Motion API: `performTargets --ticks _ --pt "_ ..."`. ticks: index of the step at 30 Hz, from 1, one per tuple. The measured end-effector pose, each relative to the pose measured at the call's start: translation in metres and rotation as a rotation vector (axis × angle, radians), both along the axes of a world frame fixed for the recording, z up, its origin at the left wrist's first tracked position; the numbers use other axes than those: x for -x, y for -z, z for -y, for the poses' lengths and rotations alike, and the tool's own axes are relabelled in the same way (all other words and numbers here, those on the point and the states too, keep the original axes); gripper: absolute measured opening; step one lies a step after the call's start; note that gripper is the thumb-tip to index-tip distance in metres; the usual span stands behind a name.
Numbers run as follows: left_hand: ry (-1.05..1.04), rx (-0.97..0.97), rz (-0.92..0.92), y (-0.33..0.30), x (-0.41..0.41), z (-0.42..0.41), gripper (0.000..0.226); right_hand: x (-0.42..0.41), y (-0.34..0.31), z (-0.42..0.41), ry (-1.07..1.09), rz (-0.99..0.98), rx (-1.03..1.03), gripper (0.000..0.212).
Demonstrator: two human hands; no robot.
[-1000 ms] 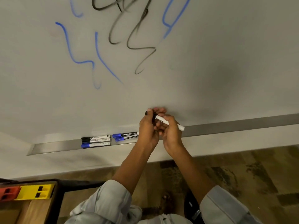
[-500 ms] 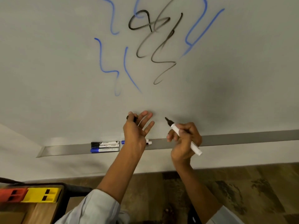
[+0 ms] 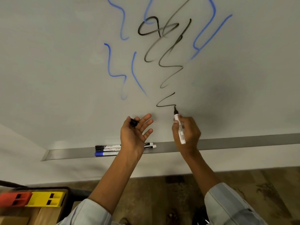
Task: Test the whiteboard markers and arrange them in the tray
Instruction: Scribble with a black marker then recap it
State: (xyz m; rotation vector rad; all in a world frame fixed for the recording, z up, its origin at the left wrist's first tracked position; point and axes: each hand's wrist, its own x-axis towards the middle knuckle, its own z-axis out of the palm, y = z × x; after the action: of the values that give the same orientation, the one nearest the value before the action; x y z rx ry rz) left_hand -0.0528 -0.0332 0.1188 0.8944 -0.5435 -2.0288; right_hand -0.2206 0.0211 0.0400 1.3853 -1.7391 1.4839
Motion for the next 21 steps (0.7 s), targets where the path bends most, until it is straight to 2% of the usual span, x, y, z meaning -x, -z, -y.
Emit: performTargets --ticks 2,4,7,9,11,13,15,17,19,21 --pt "0.016 -0.018 -0.001 -0.001 0.002 -0.002 0.041 -0.005 0.015 -0.005 -0.058 -0.064 -0.164 0.011" --pt "0.035 -0.036 -0.013 0.001 0.004 -0.005 0.040 -0.002 0.017 -0.013 -0.041 0.045 -0.188 0.011" --pt "0.044 -0.047 -0.024 0.002 0.005 -0.007 0.038 0.017 -0.008 -0.021 0.051 0.272 0.049 0.017" --pt "0.053 -0.061 -0.020 0.002 0.007 -0.008 0.037 0.028 -0.029 -0.022 0.048 0.328 0.160 0.023" --pt "0.072 -0.078 -0.021 0.002 0.013 -0.010 0.036 0.029 -0.040 -0.015 0.061 0.347 0.181 0.025" --pt "0.088 -0.090 -0.024 0.003 0.019 -0.012 0.036 0.025 -0.032 -0.012 0.032 0.342 0.083 0.023" --pt "0.097 -0.098 -0.016 0.005 0.021 -0.014 0.035 0.015 -0.010 -0.018 -0.019 0.350 -0.167 0.016" --pt "0.087 -0.124 -0.014 0.008 0.020 -0.015 0.036 0.003 0.003 -0.030 -0.064 0.560 -0.308 0.009" --pt "0.074 -0.165 -0.009 0.014 0.017 -0.014 0.036 -0.011 0.003 -0.042 -0.121 0.703 -0.229 0.009" --pt "0.064 -0.207 -0.021 0.021 0.012 -0.016 0.036 -0.030 -0.011 -0.049 -0.284 0.806 -0.161 0.011"
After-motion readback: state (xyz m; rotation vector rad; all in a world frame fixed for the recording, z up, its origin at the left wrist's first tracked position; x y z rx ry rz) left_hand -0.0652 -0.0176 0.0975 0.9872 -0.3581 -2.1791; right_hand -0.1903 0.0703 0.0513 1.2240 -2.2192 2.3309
